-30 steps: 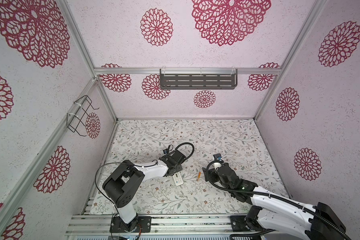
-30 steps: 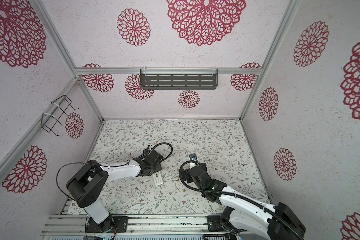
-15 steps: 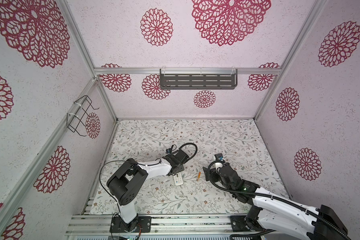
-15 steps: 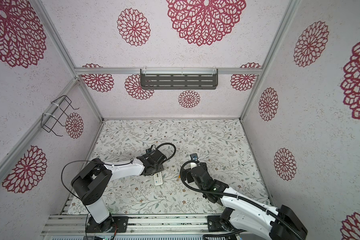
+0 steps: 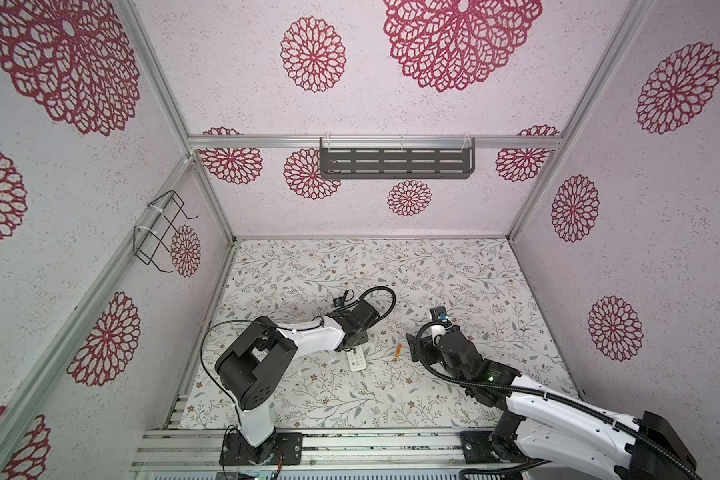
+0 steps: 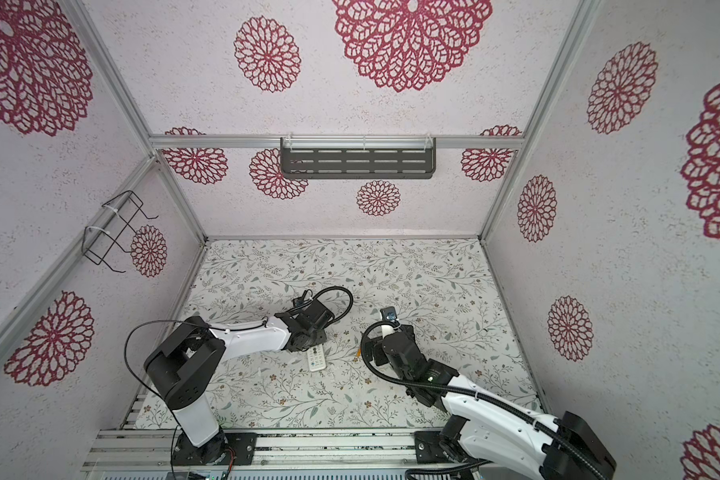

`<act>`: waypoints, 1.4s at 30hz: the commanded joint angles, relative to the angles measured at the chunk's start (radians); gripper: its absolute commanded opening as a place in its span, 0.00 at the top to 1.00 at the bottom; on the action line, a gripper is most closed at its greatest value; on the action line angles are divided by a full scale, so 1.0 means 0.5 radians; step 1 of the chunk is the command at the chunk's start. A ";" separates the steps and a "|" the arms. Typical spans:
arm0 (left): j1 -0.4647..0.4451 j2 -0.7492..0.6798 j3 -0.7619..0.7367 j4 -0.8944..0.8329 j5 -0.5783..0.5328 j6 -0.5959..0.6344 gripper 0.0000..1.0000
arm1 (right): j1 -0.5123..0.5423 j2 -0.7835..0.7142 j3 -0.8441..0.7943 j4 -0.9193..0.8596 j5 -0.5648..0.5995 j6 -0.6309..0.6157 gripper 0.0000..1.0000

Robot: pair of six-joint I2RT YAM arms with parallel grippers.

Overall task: Load the batteries into the remote control
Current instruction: 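Lift the remote with the left gripper toward the right gripper while the right gripper approaches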

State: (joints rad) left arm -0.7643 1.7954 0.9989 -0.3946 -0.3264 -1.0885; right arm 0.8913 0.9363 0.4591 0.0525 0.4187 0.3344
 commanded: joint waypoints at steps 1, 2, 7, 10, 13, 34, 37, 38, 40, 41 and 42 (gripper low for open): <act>-0.018 -0.071 -0.007 -0.015 -0.039 0.033 0.57 | 0.013 -0.062 0.038 -0.011 0.028 0.024 0.01; -0.018 -0.106 -0.019 -0.012 -0.048 0.046 0.59 | 0.013 -0.068 0.044 -0.017 0.020 0.029 0.01; -0.009 -0.361 -0.147 0.150 -0.072 0.168 0.66 | 0.015 -0.101 0.077 -0.029 -0.111 0.044 0.01; 0.014 -0.514 -0.244 0.310 -0.008 0.250 0.66 | 0.015 -0.116 0.088 0.031 -0.278 0.064 0.01; 0.048 -0.659 -0.335 0.457 0.086 0.321 0.67 | 0.012 -0.146 0.097 0.124 -0.454 0.098 0.01; 0.350 -1.799 -0.801 1.288 1.079 0.719 0.71 | 0.015 -0.067 0.110 1.073 -1.469 0.316 0.01; 0.358 -1.835 -0.822 1.408 1.233 0.730 0.70 | 0.018 -0.020 0.110 1.203 -1.531 0.347 0.01; 0.359 -1.842 -0.828 1.445 1.275 0.726 0.70 | 0.020 -0.004 0.107 1.239 -1.547 0.354 0.01; 0.365 -1.860 -0.846 1.548 1.367 0.707 0.70 | 0.022 0.036 0.106 1.317 -1.583 0.366 0.01; 0.366 -1.863 -0.850 1.587 1.407 0.695 0.69 | 0.024 0.054 0.106 1.349 -1.595 0.374 0.01; 0.372 -1.864 -0.853 1.634 1.456 0.684 0.69 | 0.026 0.071 0.106 1.378 -1.610 0.381 0.01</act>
State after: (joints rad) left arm -0.5919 0.8783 0.5789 0.2920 0.2920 -0.7525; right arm 0.8951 0.9588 0.4747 0.6136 -0.3283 0.4984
